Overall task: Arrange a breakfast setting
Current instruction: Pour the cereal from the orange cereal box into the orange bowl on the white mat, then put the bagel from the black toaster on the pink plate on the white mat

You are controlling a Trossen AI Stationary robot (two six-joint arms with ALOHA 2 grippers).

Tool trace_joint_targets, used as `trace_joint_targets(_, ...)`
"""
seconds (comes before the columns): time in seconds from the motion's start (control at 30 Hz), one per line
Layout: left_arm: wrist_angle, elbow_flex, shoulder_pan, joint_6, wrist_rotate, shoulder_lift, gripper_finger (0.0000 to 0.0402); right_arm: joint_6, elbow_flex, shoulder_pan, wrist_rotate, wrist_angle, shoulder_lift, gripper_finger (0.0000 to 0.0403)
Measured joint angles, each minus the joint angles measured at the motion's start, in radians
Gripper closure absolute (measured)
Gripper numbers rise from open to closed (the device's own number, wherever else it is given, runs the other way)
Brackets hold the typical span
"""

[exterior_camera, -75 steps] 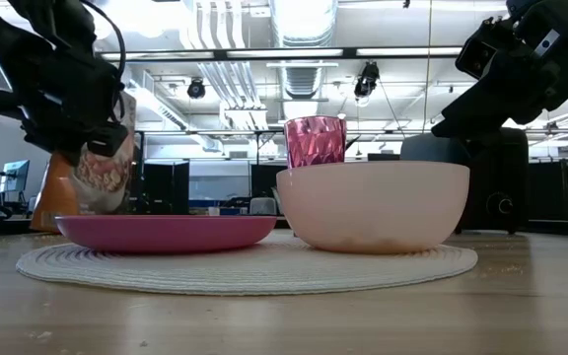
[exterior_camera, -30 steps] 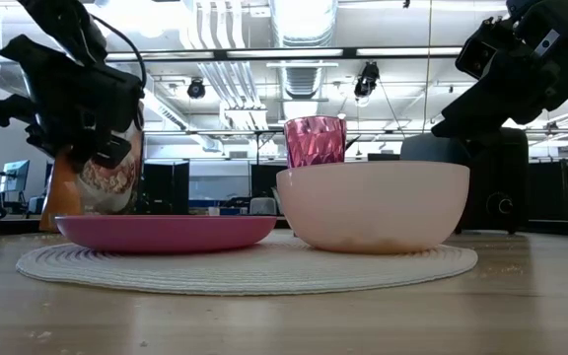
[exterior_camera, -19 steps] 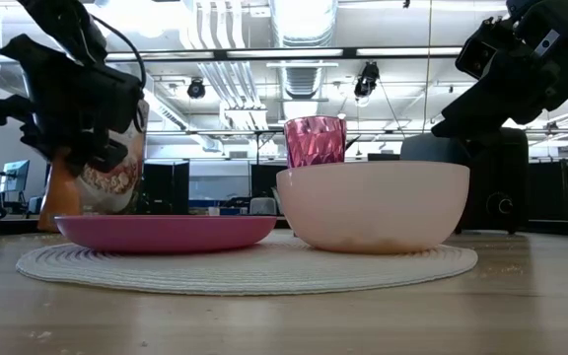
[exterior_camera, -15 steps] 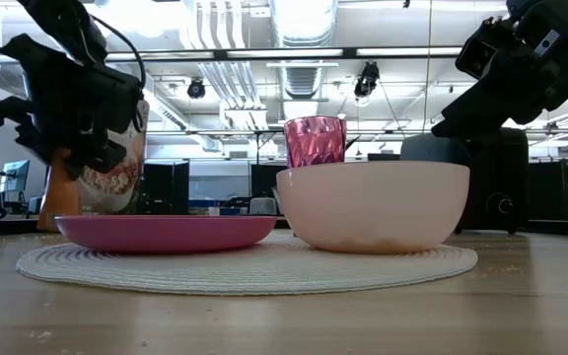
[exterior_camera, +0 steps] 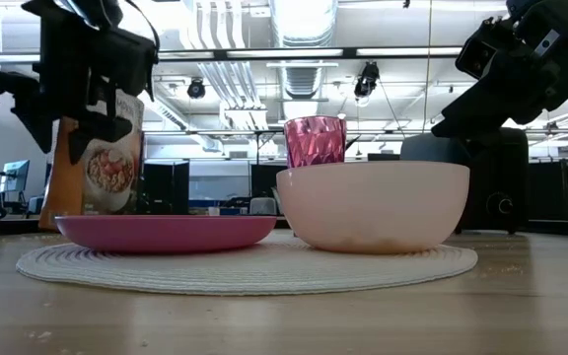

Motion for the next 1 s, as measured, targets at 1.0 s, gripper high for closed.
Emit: trace_joint_targets(1.0,0.584,-0.007,-0.335,0.484,-0.016,0.012,0.0212,0.0,0.0,0.0,0.0,0.0,0.0,0.0275)
